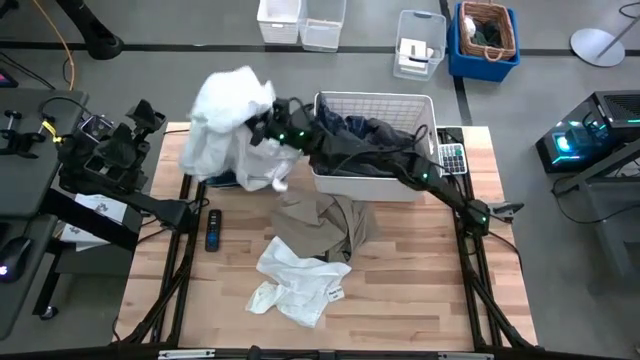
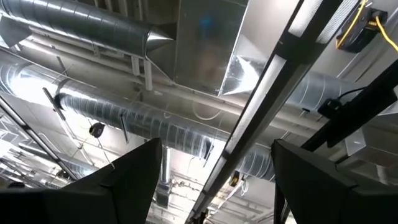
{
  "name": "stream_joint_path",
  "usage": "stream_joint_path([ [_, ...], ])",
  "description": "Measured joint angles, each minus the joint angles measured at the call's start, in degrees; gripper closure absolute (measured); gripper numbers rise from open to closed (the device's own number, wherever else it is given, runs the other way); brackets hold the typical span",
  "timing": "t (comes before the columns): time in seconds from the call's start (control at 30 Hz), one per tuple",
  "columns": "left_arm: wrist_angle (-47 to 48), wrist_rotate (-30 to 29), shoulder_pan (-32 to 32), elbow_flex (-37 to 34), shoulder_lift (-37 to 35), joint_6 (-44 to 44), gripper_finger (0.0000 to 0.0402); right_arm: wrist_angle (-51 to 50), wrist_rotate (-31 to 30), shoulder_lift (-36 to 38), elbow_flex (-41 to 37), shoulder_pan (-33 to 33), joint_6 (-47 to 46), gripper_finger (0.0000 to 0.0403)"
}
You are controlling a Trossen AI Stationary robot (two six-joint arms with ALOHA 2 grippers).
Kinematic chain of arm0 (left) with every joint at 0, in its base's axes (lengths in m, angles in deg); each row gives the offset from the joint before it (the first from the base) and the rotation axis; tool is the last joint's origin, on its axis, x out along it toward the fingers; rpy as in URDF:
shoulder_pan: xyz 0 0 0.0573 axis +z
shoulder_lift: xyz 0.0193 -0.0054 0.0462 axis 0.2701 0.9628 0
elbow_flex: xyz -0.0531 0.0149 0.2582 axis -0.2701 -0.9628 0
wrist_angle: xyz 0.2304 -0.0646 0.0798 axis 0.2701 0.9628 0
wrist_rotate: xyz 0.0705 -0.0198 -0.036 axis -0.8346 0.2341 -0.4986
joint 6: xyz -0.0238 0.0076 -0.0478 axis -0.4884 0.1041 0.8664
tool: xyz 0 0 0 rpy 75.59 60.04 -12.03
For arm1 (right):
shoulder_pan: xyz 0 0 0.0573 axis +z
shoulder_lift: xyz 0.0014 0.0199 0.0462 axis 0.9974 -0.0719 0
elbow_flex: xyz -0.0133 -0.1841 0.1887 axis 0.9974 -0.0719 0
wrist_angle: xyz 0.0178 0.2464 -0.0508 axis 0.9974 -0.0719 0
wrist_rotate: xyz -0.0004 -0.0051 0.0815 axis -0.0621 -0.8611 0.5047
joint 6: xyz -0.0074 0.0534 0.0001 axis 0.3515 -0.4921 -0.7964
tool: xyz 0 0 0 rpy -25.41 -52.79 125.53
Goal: Sort clothes
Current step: Put the white shirt into the blue laundry organizer, then put the brown short into the blue laundry organizer
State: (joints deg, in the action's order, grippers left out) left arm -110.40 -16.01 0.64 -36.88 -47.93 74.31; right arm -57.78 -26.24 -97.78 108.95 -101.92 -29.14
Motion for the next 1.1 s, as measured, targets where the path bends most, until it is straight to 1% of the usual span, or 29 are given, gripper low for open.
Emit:
stream_joint_path([
  [0.07,0.0,-0.2,0.0,0.0,0.0,0.0,0.0110,-3.8,0.6,-0.3,0.0,0.1,-1.8,0.0307],
  [0.17,1.0,-0.9,0.0,0.0,0.0,0.0,0.0110,-7.9,0.8,0.0,0.1,0.1,-1.6,0.0220],
  [0.27,1.4,-0.9,0.0,0.0,0.0,0.0,0.0110,-7.5,2.4,0.6,0.1,-0.3,-1.5,0.0144],
  [0.37,2.2,-1.0,0.0,0.0,0.0,0.0,0.0110,-7.7,6.1,3.1,0.1,-1.4,0.4,0.0097],
  [0.47,2.8,-1.0,0.0,0.0,0.0,0.0,0.0110,-14.0,7.2,8.7,0.1,-2.4,3.9,0.0082],
  [0.6,3.6,-1.0,0.0,0.0,0.0,-0.6,0.0110,-25.2,7.3,15.0,0.5,-3.5,9.3,0.0079],
  [0.63,4.0,-1.0,0.0,0.0,0.0,-0.9,0.0110,-28.4,8.4,15.9,0.5,-3.8,10.3,0.0079],
  [0.7,4.4,-1.2,0.0,0.0,0.0,-0.9,0.0110,-35.1,13.1,17.3,0.2,-4.2,12.1,0.0078],
  [0.77,5.0,-1.9,0.0,0.0,0.0,-1.0,0.0110,-39.4,17.9,18.5,0.0,-3.6,15.0,0.0078],
  [0.83,5.8,-2.7,0.0,0.0,0.0,-1.0,0.0110,-43.9,21.3,21.7,0.0,-2.5,18.2,0.0078],
  [0.9,6.1,-3.5,0.0,0.0,0.0,-1.1,0.0110,-49.0,22.6,25.7,0.2,-0.8,21.6,0.0077],
  [0.93,6.1,-3.8,0.0,0.0,0.0,-1.1,0.0110,-53.0,23.1,27.5,0.4,0.2,23.5,0.0077],
  [1.03,7.1,-4.4,0.0,0.0,0.0,-1.3,0.0110,-68.4,22.6,30.8,0.5,4.4,28.7,0.0077],
  [1.1,8.0,-5.0,0.0,0.0,0.0,-1.7,0.0110,-78.8,20.1,30.7,0.2,8.5,30.5,0.0077],
])
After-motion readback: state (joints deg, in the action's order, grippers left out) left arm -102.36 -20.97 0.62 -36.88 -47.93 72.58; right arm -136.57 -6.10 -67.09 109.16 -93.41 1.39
